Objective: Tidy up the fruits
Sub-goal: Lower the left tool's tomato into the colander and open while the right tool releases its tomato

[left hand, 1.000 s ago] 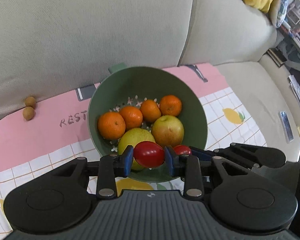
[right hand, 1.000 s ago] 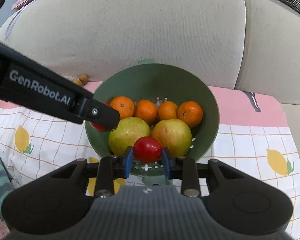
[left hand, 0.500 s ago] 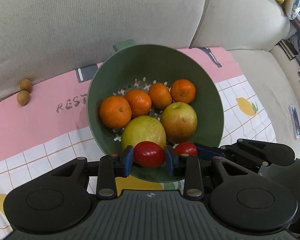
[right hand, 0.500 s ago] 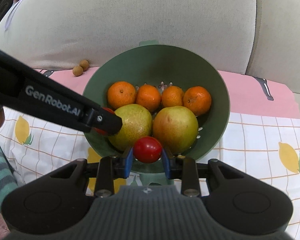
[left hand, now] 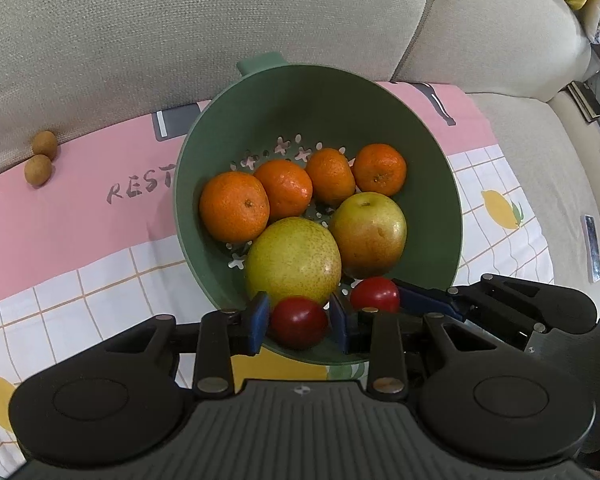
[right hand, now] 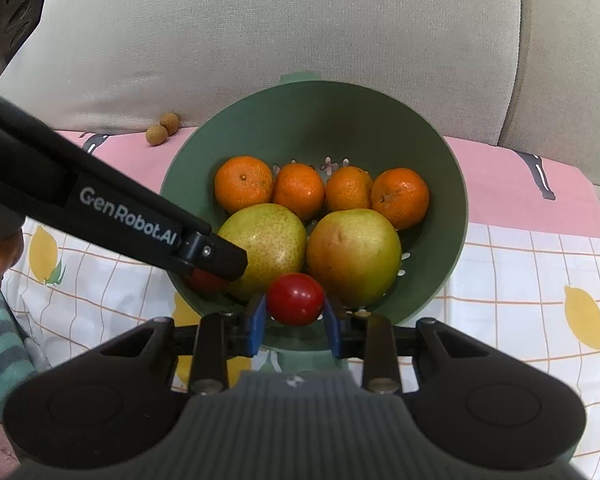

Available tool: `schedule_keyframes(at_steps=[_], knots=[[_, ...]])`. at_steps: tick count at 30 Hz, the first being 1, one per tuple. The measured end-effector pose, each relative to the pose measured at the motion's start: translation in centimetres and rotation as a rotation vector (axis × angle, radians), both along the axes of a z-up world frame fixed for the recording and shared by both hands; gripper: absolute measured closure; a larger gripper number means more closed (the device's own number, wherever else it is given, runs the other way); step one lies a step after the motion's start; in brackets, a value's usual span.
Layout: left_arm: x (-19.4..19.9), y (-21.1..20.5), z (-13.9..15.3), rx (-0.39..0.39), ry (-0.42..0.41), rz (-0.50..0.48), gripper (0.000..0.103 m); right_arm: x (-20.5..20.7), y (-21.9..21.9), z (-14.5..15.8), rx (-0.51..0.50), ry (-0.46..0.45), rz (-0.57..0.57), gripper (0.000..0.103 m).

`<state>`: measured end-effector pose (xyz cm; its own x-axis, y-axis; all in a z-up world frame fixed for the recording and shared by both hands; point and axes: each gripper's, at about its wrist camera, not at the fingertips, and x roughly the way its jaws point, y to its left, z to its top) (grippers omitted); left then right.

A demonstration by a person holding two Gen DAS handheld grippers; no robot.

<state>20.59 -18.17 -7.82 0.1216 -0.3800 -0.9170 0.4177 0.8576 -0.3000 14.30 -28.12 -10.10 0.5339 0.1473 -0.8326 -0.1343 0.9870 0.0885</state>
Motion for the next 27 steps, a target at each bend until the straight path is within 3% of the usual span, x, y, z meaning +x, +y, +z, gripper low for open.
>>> schedule_keyframes(at_steps=[4, 7, 15, 20, 27], knots=[[0.0, 0.2, 0.2, -0.024, -0.002, -0.003, 0.052, 0.1, -0.2, 0.1, 0.009, 0.002, -0.003, 0.075], [-0.1, 0.4, 0.7, -0.044, -0.014, -0.004, 0.049, 0.1, -0.4, 0.3, 0.016, 0.0, -0.013, 0.075], [-0.3, 1.9, 3.1, -0.093, -0.09, 0.023, 0.049, 0.2, -1.4, 0.4, 0.054, 0.009, -0.043, 0.075], [-0.7, 2.6, 4.8, -0.086, -0.166, 0.033, 0.048, 0.5, -1.4, 0.4, 0.063, 0.013, -0.062, 0.075], [-0.9, 4.0, 5.6, -0.044, -0.206, 0.059, 0.048, 0.8, -0.6, 0.3, 0.092, 0.035, -0.053, 0.073]])
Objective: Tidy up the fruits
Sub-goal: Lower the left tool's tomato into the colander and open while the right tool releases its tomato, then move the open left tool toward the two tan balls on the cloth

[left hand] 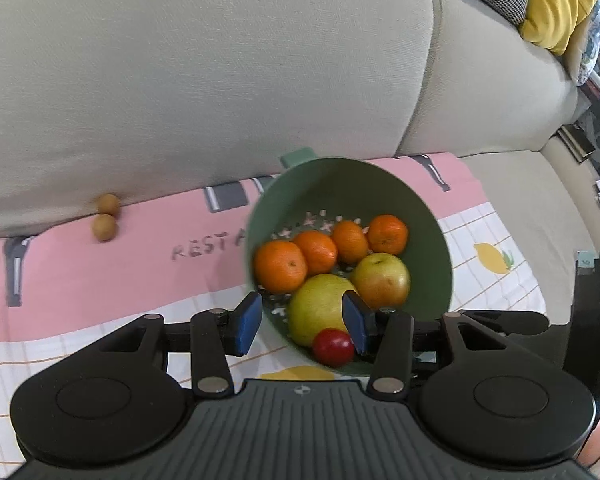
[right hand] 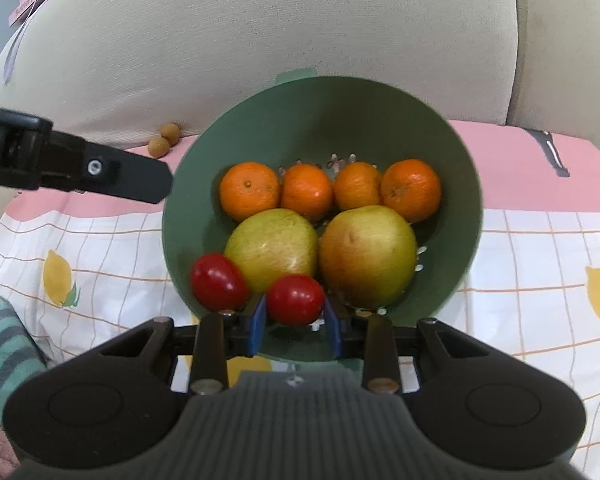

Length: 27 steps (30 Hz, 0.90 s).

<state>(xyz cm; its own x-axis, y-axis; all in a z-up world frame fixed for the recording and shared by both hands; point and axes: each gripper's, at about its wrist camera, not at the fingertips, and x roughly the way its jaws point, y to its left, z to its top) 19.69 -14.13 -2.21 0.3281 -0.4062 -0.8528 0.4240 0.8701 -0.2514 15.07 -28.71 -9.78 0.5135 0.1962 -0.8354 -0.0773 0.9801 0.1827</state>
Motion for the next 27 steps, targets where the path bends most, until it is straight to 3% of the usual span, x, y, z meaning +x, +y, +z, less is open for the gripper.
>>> schedule_keyframes(at_steps=[4, 10, 15, 21, 27], knots=[[-0.3, 0.9, 0.4, -0.008, -0.012, 0.001, 0.048, -0.1, 0.3, 0.5, -0.008, -0.004, -0.012, 0.072], [-0.8, 2.0, 1.3, -0.002, -0.052, 0.006, 0.048, -0.7, 1.7, 2.2, -0.065, -0.047, -0.021, 0.058], [-1.1, 3.6, 2.5, -0.002, -0.102, 0.042, 0.048, -1.4, 2.3, 3.8, -0.112, -0.104, -0.032, 0.04], [-1.4, 6.1, 4.0, -0.012, -0.17, 0.095, 0.048, -1.5, 3.6, 5.7, -0.119, -0.177, -0.04, 0.03], [-1.8, 8.4, 4.9, 0.012, -0.26, 0.121, 0.048, -1.1, 5.4, 6.7, -0.109, -0.216, -0.033, 0.027]])
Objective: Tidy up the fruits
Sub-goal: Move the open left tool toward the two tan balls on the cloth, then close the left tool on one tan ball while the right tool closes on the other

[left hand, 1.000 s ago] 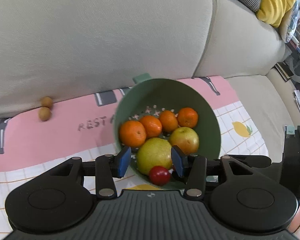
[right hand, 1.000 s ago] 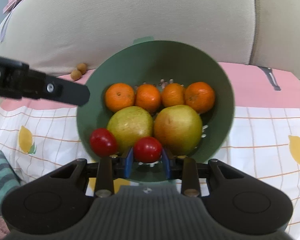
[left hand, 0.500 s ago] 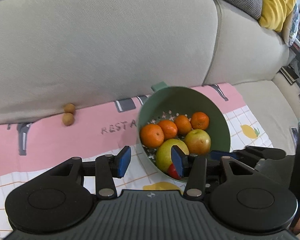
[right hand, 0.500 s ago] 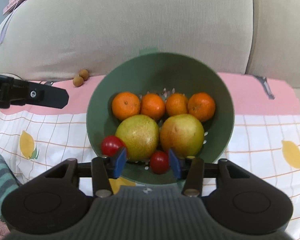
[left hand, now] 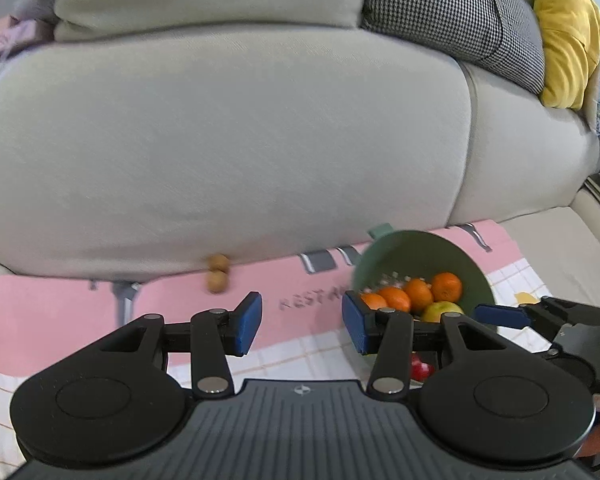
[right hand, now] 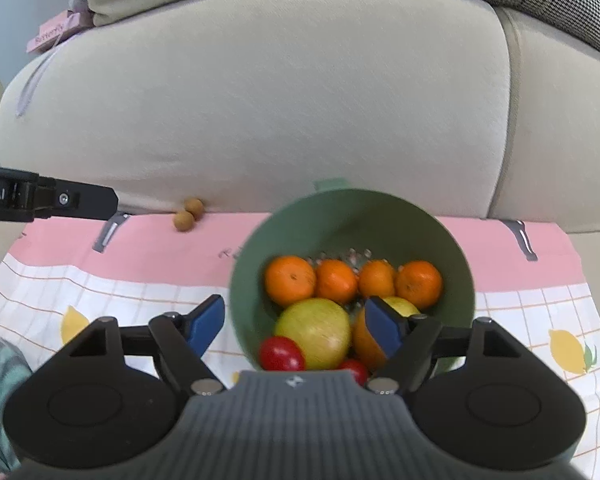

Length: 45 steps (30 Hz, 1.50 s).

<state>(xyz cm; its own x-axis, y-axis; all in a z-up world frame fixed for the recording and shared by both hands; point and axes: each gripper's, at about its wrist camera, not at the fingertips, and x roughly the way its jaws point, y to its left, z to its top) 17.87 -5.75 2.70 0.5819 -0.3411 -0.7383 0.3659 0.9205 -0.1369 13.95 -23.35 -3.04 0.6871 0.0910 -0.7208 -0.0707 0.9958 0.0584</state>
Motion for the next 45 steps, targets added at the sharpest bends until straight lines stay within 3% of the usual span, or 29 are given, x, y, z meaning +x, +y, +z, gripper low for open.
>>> schedule_keyframes(at_steps=[10, 22, 25, 30, 35, 45], knots=[[0.3, 3.4, -0.7, -0.019, -0.067, -0.016, 0.048, 0.7, 4.6, 0.3, -0.04, -0.085, 0.096, 0.026], [3.4, 7.0, -4.5, -0.083, 0.011, 0.076, 0.05, 3.1, 9.8, -1.2, -0.118, -0.187, 0.22, 0.047], [4.4, 7.6, -5.3, -0.132, 0.041, 0.101, 0.054, 4.3, 10.7, -2.2, -0.137, -0.169, 0.219, 0.056], [5.9, 7.9, -7.1, -0.129, 0.06, 0.116, 0.061, 6.6, 11.4, -4.3, -0.128, -0.118, 0.218, 0.069], [7.8, 7.7, -9.5, -0.111, 0.112, 0.133, 0.066, 8.5, 11.1, -5.6, -0.11, -0.115, 0.155, 0.071], [10.9, 5.1, -12.7, -0.072, 0.114, 0.071, 0.07, 11.8, 8.8, -6.9, -0.09, -0.156, 0.132, 0.071]])
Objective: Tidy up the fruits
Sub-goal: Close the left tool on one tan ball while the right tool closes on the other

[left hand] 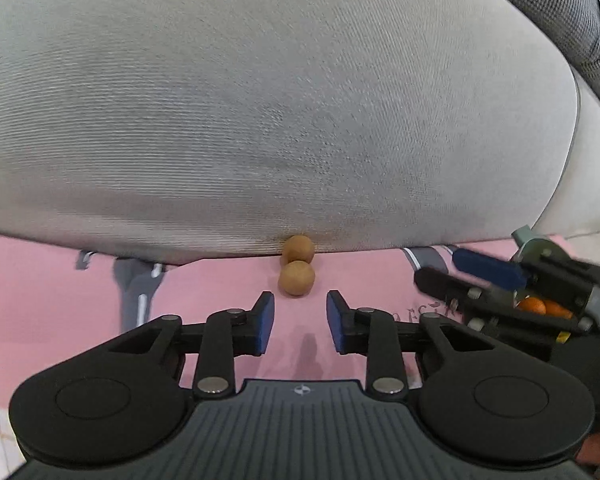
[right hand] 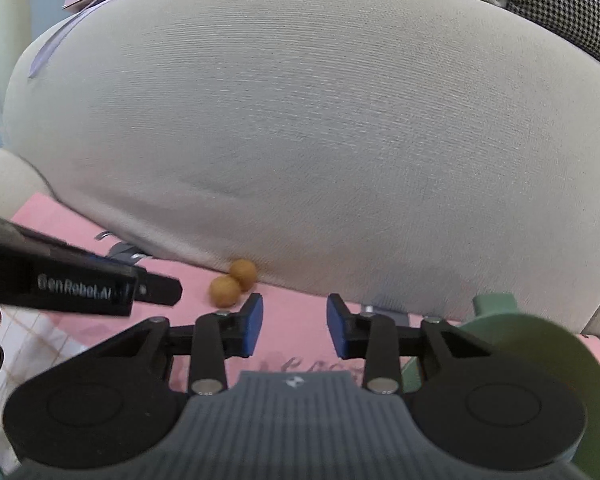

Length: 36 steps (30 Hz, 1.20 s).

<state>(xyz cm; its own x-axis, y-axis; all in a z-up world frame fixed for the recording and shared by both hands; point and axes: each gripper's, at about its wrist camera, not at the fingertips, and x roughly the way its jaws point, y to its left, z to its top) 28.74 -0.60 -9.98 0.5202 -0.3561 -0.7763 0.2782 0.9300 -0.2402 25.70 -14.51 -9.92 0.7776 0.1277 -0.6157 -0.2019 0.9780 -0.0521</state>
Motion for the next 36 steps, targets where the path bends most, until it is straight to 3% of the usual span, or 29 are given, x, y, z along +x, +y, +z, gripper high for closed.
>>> schedule_keyframes(at_steps=[6, 22, 28, 36], knots=[[1.5, -1.7, -2.0, 0.035, 0.02, -0.027, 0.07, 1.9, -1.0, -0.3, 0.026, 0.011, -0.026, 0.071], [3.7, -1.8, -4.2, 0.01, 0.05, 0.007, 0.073, 4.1, -0.7, -1.6, 0.028, 0.066, -0.026, 0.071], [2.1, 0.0, -2.7, 0.011, 0.028, 0.041, 0.074, 4.4, -0.2, -1.3, 0.041, 0.068, -0.02, 0.07], [1.1, 5.1, -1.0, -0.031, 0.03, 0.184, 0.074, 5.8, 3.0, -2.4, 0.073, 0.094, 0.032, 0.07]])
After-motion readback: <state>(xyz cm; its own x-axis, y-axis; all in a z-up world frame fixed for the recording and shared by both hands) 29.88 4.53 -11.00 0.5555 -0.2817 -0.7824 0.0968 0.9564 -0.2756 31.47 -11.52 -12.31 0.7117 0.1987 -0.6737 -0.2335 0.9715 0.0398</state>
